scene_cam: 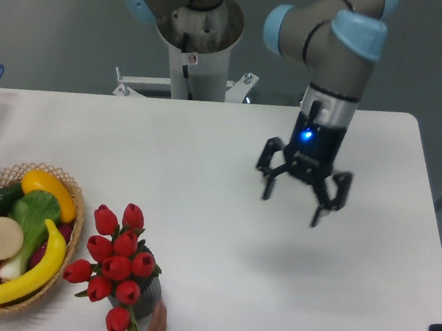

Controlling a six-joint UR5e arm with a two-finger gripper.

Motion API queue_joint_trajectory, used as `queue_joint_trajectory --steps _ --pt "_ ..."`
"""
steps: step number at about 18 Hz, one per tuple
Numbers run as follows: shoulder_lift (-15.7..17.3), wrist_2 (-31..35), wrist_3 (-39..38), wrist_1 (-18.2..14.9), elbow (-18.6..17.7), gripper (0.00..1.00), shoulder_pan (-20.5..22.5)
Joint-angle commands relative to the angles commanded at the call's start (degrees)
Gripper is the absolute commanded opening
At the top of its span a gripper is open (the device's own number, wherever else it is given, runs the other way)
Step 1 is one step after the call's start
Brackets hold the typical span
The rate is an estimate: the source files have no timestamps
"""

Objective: Insert the flowers into the vase

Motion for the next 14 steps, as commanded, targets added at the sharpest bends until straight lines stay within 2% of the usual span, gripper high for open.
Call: queue_joint_trajectory --steps 1,3,4,6,10,14 --pt "1.23 0.54 0.61 -4.38 0.96 1.0 1.41" --pt "3.6 0.98 7.69 -13.17 2.37 1.0 3.52" --pt "5.01 2.37 12.87 -16.78 2.64 1.0 5.36" --pt "7.91 6.15 21.58 -21.98 2.64 1.0 8.62" --pt "11.87 10.64 33.47 -28.24 2.29 1.0 12.49" --pt "13.9 10.65 34.98 -30.18 1.59 1.0 13.9"
